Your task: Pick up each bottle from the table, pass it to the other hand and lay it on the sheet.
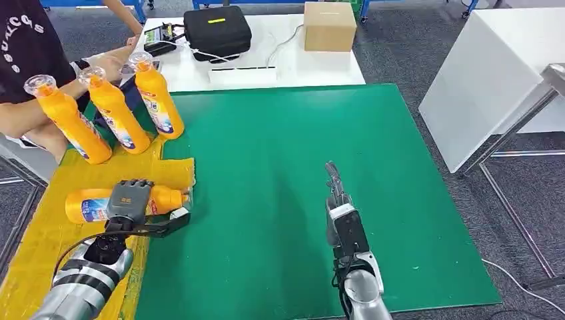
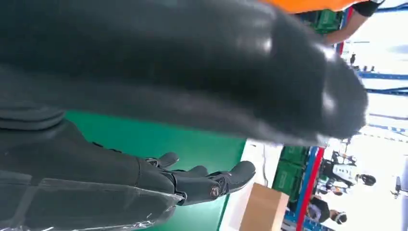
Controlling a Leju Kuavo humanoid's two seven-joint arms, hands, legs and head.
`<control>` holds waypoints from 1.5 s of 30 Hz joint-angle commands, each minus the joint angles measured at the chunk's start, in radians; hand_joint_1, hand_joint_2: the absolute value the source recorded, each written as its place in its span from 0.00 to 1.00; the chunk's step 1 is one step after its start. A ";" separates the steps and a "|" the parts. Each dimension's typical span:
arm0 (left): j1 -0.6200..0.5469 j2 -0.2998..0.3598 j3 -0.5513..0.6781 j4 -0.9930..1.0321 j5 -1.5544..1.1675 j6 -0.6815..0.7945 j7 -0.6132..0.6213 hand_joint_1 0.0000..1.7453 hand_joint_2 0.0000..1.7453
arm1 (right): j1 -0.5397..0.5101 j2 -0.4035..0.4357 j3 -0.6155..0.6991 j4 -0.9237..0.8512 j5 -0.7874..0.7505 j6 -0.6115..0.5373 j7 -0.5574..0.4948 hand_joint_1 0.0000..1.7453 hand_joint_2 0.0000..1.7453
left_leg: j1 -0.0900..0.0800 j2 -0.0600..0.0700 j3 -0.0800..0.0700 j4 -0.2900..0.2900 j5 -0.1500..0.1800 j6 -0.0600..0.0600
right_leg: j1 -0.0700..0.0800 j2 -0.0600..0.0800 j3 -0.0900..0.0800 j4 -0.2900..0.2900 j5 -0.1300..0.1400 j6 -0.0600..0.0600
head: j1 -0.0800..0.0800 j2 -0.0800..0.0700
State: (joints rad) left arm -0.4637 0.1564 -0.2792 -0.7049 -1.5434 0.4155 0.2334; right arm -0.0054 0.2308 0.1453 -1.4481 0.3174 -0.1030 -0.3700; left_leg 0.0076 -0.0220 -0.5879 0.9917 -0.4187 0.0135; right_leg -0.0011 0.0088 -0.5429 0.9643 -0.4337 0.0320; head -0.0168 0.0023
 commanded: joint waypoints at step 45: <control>0.581 -0.290 0.054 -0.967 1.152 -0.286 -0.676 0.00 1.00 | 0.166 -0.035 0.112 -0.232 -0.015 -0.020 -0.058 0.00 1.00 | 0.001 0.001 -0.005 0.000 -0.003 -0.002 | 0.000 -0.001 -0.005 -0.001 -0.002 -0.001 | 0.000 0.000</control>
State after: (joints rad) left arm 0.1121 -0.1019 -0.1442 -1.7289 -0.3902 0.1651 -0.4882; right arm 0.1660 0.2274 0.1927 -1.6602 0.2998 -0.1282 -0.4315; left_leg 0.0083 -0.0214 -0.5950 0.9919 -0.4203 0.0116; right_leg -0.0009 0.0090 -0.5504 0.9643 -0.4350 0.0310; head -0.0168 0.0023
